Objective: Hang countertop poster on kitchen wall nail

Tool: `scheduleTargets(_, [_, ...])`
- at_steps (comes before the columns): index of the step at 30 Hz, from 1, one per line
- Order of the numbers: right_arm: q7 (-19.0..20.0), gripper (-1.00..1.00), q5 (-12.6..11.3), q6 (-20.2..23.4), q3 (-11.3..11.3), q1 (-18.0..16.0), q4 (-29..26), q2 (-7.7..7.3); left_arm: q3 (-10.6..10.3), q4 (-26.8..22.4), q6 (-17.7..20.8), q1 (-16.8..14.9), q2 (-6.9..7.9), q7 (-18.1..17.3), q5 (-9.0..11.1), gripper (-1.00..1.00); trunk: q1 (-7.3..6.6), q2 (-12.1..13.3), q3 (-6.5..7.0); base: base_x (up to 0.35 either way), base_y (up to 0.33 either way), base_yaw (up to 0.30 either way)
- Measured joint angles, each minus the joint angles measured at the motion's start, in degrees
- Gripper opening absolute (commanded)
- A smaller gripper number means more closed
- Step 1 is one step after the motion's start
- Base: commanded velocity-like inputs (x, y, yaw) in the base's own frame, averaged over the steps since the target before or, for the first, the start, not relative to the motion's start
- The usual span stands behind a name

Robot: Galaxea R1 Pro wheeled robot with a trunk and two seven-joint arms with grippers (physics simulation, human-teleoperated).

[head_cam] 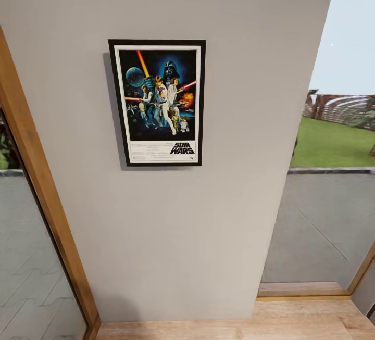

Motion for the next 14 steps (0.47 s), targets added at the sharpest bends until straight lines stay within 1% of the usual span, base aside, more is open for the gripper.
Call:
scheduleTargets(3, [-2.71,1.0,-0.02,-0.03,0.01,0.0,2.8,0.62,0.02,0.0,0.0,0.0,0.01,0.0,0.0,1.0,0.0,0.0,0.01,0.0,0.0,0.0])
scheduleTargets(4, [-4.55,1.0,0.01,-0.03,0.01,0.0,4.31,0.87,0.03,0.0,0.0,0.0,0.01,0.0,0.0,1.0,0.0,0.0,0.01,0.0,0.0,0.0])
scheduleTargets(5, [-6.44,1.0,0.08,-0.04,0.0,0.0,5.71,1.03,0.04,0.0,0.0,0.0,0.01,0.0,0.0,1.0,0.0,0.0,0.01,0.0,0.0,0.0])
scheduleTargets(6, [-11.03,1.0,0.23,-0.03,0.01,0.04,9.33,1.16,0.05,-0.01,0.0,0.0,0.01,0.0,0.0,1.0,0.0,0.0,0.0,0.0,0.0,0.0])
scheduleTargets(9, [-14.15,1.0,0.16,-0.03,-0.11,-0.01,11.08,1.17,0.01,0.0,0.0,0.0,0.01,0.0,0.0,1.0,0.0,0.0,0.01,0.0,0.0,0.0])
scheduleTargets(10, [-18.69,1.0,0.16,-0.01,-0.08,0.0,12.2,1.2,-0.01,0.0,0.0,0.02,0.01,0.0,-0.02,1.0,0.0,0.0,0.01,0.0,0.0,0.0])
scheduleTargets(12, [-19.51,1.0,0.13,-0.01,-0.07,-0.01,12.34,1.21,-0.02,0.0,-0.02,0.01,0.01,0.0,-0.01,1.0,0.0,0.0,0.01,0.0,0.0,0.0])
scheduleTargets(13, [-21.32,1.0,0.12,-0.01,-0.06,-0.01,12.62,1.22,-0.07,0.01,-0.06,0.01,0.01,0.0,-0.06,1.0,0.0,0.0,0.01,0.0,0.0,0.0])
scheduleTargets(14, [-21.56,1.0,0.11,0.0,-0.06,-0.01,12.65,1.22,-0.08,0.03,-0.07,0.0,0.01,0.0,-0.06,1.0,0.0,0.0,0.01,0.0,0.0,0.0])
